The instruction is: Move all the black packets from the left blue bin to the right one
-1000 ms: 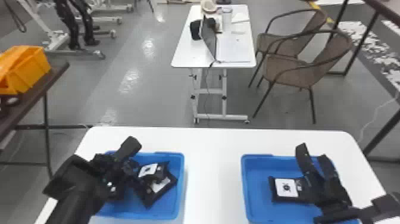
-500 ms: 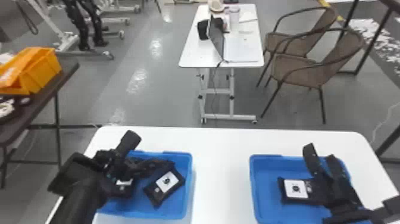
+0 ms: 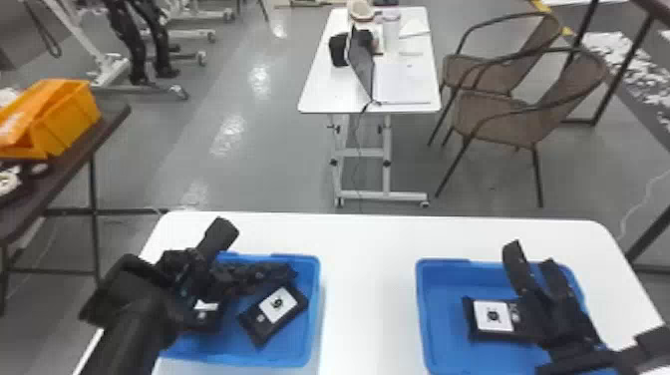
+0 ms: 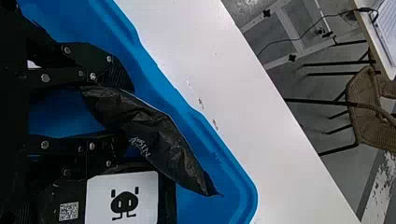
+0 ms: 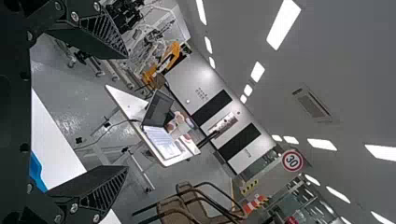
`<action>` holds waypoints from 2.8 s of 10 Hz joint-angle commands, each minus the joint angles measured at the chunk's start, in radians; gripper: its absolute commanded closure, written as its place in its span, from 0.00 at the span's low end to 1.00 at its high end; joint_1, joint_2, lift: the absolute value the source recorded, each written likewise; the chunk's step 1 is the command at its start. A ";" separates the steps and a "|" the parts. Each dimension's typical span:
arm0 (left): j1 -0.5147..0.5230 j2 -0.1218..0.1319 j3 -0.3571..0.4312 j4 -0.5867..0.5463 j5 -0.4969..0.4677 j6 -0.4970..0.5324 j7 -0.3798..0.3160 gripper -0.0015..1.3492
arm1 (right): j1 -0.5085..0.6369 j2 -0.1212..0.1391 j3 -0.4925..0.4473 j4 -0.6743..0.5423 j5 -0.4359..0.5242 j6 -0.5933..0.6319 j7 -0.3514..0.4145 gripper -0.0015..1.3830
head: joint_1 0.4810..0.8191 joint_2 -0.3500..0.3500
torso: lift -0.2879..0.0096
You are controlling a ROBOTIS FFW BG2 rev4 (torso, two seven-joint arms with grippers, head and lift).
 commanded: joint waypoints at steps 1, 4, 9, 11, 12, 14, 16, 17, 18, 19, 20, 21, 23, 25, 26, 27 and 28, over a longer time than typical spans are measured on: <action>0.001 -0.001 -0.025 -0.002 -0.006 0.011 -0.010 0.61 | 0.000 0.001 0.000 0.001 0.001 0.002 0.000 0.13 | 0.63 0.64 | 0.97; 0.024 -0.014 -0.023 -0.009 0.002 0.010 -0.011 0.90 | 0.000 0.001 0.002 0.004 -0.001 0.007 0.006 0.13 | 0.63 0.63 | 0.97; 0.381 -0.113 -0.040 -0.753 0.080 0.041 -0.073 0.90 | -0.005 0.001 0.018 -0.005 0.014 0.014 0.034 0.12 | 0.63 0.58 | 0.97; 0.427 -0.136 -0.087 -0.894 0.039 0.041 -0.065 0.90 | -0.017 0.001 0.021 -0.036 0.019 0.008 0.043 0.13 | 0.63 0.53 | 0.97; 0.418 -0.132 -0.138 -0.930 -0.006 0.021 -0.044 0.90 | -0.028 0.001 0.037 -0.045 0.019 0.008 0.044 0.13 | 0.63 0.51 | 0.97; 0.406 -0.126 -0.235 -0.967 -0.119 -0.044 0.047 0.90 | -0.063 0.001 0.072 -0.050 0.011 0.008 0.043 0.13 | 0.63 0.47 | 0.97; 0.402 -0.117 -0.296 -0.959 -0.139 -0.101 0.206 0.90 | -0.086 0.001 0.094 -0.050 0.002 0.013 0.044 0.13 | 0.63 0.45 | 0.97; 0.404 -0.110 -0.305 -0.957 -0.112 -0.107 0.283 0.90 | -0.089 0.001 0.095 -0.050 0.002 0.022 0.044 0.13 | 0.63 0.44 | 0.97; 0.407 -0.110 -0.293 -0.947 -0.089 -0.137 0.343 0.90 | -0.086 0.001 0.095 -0.050 0.002 0.025 0.046 0.13 | 0.63 0.44 | 0.97; 0.413 -0.107 -0.284 -0.914 -0.021 -0.196 0.434 0.90 | -0.083 0.001 0.095 -0.051 0.001 0.027 0.046 0.13 | 0.63 0.44 | 0.97; 0.409 -0.107 -0.285 -0.871 0.059 -0.245 0.492 0.90 | -0.083 0.001 0.095 -0.051 -0.013 0.042 0.051 0.13 | 0.63 0.45 | 0.97; 0.389 -0.107 -0.299 -0.841 0.125 -0.288 0.512 0.90 | -0.084 0.001 0.095 -0.050 -0.029 0.050 0.057 0.13 | 0.63 0.45 | 0.97; 0.360 -0.107 -0.344 -0.802 0.172 -0.332 0.521 0.90 | -0.107 0.001 0.110 -0.041 -0.062 0.056 0.071 0.12 | 0.63 0.42 | 0.97; 0.332 -0.097 -0.396 -0.766 0.151 -0.346 0.521 0.90 | -0.144 0.001 0.137 -0.041 -0.071 0.063 0.086 0.13 | 0.63 0.40 | 0.97; 0.315 -0.087 -0.416 -0.749 0.131 -0.334 0.519 0.90 | -0.150 0.001 0.140 -0.056 -0.068 0.063 0.087 0.13 | 0.63 0.39 | 0.97; 0.304 -0.081 -0.422 -0.729 0.131 -0.332 0.519 0.90 | -0.149 0.001 0.147 -0.070 -0.075 0.071 0.087 0.13 | 0.63 0.39 | 0.97; 0.298 -0.080 -0.430 -0.721 0.117 -0.331 0.518 0.90 | -0.144 0.001 0.152 -0.082 -0.085 0.093 0.087 0.13 | 0.63 0.38 | 0.97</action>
